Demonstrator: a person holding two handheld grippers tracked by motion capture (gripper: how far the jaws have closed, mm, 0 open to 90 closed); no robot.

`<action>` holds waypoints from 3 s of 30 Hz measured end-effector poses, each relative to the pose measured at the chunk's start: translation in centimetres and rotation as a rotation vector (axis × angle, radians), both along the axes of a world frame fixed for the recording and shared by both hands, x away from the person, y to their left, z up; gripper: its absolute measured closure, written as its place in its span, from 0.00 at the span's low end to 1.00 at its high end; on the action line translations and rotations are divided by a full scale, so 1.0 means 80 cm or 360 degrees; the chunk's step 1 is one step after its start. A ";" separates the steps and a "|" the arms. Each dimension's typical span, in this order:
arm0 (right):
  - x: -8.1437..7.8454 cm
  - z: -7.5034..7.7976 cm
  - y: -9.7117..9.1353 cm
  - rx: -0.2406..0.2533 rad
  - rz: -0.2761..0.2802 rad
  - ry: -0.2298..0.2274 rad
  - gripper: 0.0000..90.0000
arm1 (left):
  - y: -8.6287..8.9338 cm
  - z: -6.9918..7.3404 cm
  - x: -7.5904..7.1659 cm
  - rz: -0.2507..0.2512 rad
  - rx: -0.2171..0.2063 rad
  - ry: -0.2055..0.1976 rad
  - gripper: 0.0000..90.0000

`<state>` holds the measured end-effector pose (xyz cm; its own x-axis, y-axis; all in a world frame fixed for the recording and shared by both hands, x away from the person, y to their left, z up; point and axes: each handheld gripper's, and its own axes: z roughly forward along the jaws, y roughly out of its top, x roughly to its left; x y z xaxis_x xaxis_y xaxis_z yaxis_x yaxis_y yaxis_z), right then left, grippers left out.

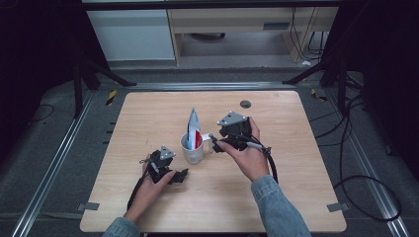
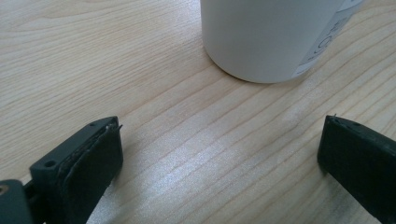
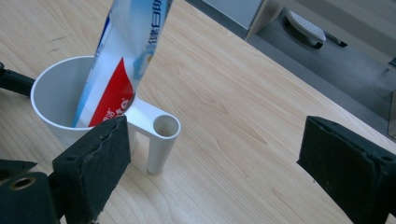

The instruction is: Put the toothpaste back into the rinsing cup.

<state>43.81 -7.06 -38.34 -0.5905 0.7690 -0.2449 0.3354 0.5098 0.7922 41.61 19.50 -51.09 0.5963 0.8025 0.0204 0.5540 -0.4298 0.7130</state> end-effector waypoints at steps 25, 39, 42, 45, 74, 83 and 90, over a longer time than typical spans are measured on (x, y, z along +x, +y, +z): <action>-0.007 -0.013 -0.082 -0.0007 -0.0198 0.0062 0.10 | -0.001 0.000 0.000 0.0007 0.0004 0.0004 0.00; -0.021 -0.042 -0.127 -0.0037 -0.0298 0.0145 0.10 | -0.001 0.000 0.000 0.0008 0.0003 0.0004 0.00; -0.021 -0.050 -0.133 -0.0029 -0.0317 0.0167 0.10 | -0.001 0.000 0.000 0.0008 0.0003 0.0004 0.00; -0.022 -0.059 -0.136 -0.0019 -0.0326 0.0181 0.11 | -0.001 0.000 0.000 0.0007 0.0004 0.0003 0.00; -0.014 -0.145 -0.153 0.0130 -0.0426 0.0400 0.13 | -0.001 0.000 0.000 0.0008 0.0003 0.0004 0.00; -0.012 -0.157 -0.155 0.0205 -0.0441 0.0423 0.12 | -0.001 0.000 0.000 0.0008 0.0004 0.0002 0.00; -0.011 -0.161 -0.160 0.0223 -0.0449 0.0387 0.09 | -0.001 0.000 0.000 0.0008 0.0004 0.0002 0.00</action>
<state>42.94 -19.84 -51.22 -0.3791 0.9253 -0.0050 0.6333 0.2634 0.7276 41.59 19.38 -51.08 0.5923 0.8054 0.0214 0.5573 -0.4288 0.7111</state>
